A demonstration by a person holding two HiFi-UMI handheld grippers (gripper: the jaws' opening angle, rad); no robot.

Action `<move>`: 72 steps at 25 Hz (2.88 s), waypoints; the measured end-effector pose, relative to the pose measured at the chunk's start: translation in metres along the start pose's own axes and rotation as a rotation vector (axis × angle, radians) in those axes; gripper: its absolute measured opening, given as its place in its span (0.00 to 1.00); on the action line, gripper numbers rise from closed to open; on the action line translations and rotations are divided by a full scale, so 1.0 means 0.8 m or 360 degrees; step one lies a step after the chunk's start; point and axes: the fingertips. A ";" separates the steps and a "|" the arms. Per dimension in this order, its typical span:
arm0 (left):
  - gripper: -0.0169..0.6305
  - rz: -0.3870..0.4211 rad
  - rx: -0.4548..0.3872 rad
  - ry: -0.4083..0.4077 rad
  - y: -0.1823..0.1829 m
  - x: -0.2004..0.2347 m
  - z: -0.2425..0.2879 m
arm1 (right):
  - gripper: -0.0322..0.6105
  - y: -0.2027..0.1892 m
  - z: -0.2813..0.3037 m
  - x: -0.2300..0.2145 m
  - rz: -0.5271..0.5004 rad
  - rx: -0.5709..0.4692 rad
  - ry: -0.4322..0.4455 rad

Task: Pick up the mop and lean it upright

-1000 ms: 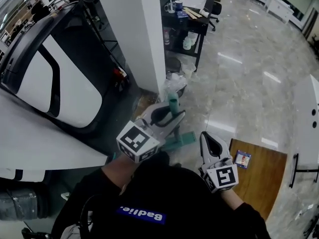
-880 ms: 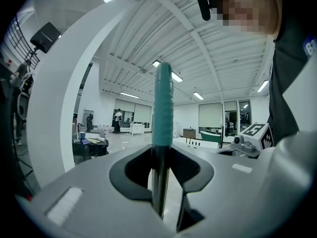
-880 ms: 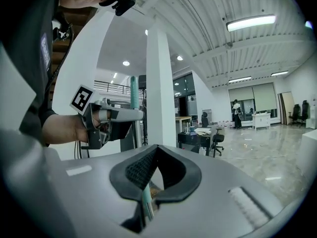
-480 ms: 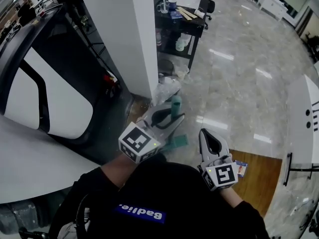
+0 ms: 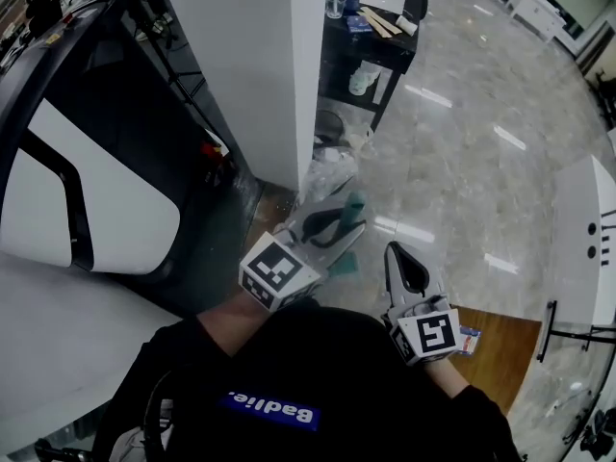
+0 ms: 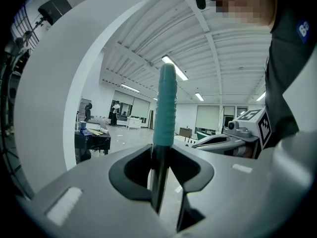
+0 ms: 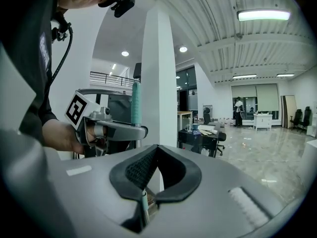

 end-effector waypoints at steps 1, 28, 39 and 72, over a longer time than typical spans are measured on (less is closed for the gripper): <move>0.22 -0.0006 0.0002 -0.0008 -0.002 0.007 -0.002 | 0.06 0.004 0.007 0.004 -0.0006 -0.0001 -0.0001; 0.22 -0.0131 0.0015 0.0292 -0.001 0.146 0.044 | 0.06 0.037 0.175 -0.058 0.0009 -0.0025 0.0338; 0.22 -0.0199 0.0151 0.0577 -0.035 0.208 0.106 | 0.06 0.013 0.243 -0.131 -0.0007 0.0037 0.0607; 0.22 -0.0371 0.0350 0.0645 -0.141 0.332 0.153 | 0.06 -0.008 0.297 -0.213 -0.0039 0.0162 0.0417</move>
Point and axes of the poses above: the fingertips, and each gripper's own axes: z forward along the fingers, x to its left, y out of its top, and after that the axes turned 15 degrees about -y, right-handed
